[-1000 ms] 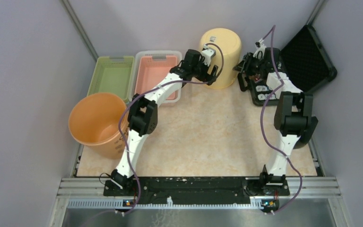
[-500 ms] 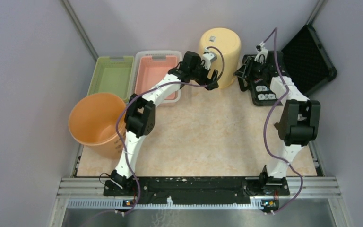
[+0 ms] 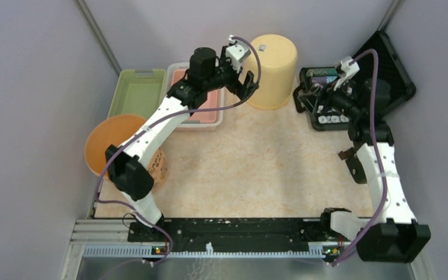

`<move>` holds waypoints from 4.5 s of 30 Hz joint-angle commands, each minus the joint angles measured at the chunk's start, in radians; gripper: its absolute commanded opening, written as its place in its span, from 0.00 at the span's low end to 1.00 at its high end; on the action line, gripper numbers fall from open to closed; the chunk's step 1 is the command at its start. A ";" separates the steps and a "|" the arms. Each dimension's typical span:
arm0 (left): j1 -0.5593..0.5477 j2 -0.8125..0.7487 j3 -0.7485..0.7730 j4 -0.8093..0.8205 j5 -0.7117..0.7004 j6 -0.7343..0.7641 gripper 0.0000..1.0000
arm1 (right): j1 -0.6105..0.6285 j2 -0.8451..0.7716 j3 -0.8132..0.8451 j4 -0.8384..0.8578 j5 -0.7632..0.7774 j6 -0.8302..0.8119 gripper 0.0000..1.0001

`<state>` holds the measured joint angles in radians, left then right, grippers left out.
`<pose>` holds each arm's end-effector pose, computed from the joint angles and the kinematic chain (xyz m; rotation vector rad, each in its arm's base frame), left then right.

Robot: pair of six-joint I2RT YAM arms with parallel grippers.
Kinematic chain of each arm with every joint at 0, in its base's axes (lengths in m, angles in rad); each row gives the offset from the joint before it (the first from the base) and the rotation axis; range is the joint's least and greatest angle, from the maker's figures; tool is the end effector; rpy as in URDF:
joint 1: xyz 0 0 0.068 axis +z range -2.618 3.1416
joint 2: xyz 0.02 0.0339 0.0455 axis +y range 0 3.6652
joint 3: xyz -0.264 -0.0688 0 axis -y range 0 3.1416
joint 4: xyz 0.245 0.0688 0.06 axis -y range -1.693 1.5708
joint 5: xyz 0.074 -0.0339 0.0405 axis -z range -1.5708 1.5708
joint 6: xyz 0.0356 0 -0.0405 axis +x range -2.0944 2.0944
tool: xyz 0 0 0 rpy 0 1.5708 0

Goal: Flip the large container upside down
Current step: Move the container to the center of the board, then turn the container upside down at the center of the board.

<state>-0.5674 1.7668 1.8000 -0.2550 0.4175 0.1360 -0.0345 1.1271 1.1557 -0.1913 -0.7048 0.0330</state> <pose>0.3449 -0.2369 0.4171 0.9060 1.5842 -0.6803 0.2503 0.0144 0.4025 -0.4602 1.6697 0.6069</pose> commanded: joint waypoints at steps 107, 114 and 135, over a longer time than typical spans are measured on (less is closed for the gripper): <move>0.156 -0.794 -0.396 -1.091 0.525 0.707 0.15 | 0.016 -0.295 -0.171 -0.458 -0.606 -0.922 0.99; 0.116 -0.659 -0.385 -0.966 0.554 0.665 0.14 | 0.017 -0.283 -0.065 -0.670 -0.716 -1.111 0.99; -0.243 -0.141 0.010 -1.133 0.649 0.746 0.09 | 0.028 -0.282 -0.069 -0.788 -0.666 -1.428 0.96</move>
<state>-0.7937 1.5845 1.7157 -1.2949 0.9310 0.8059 -0.0151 0.8528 1.0828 -0.9665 -1.3773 -1.2335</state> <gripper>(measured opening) 0.139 0.975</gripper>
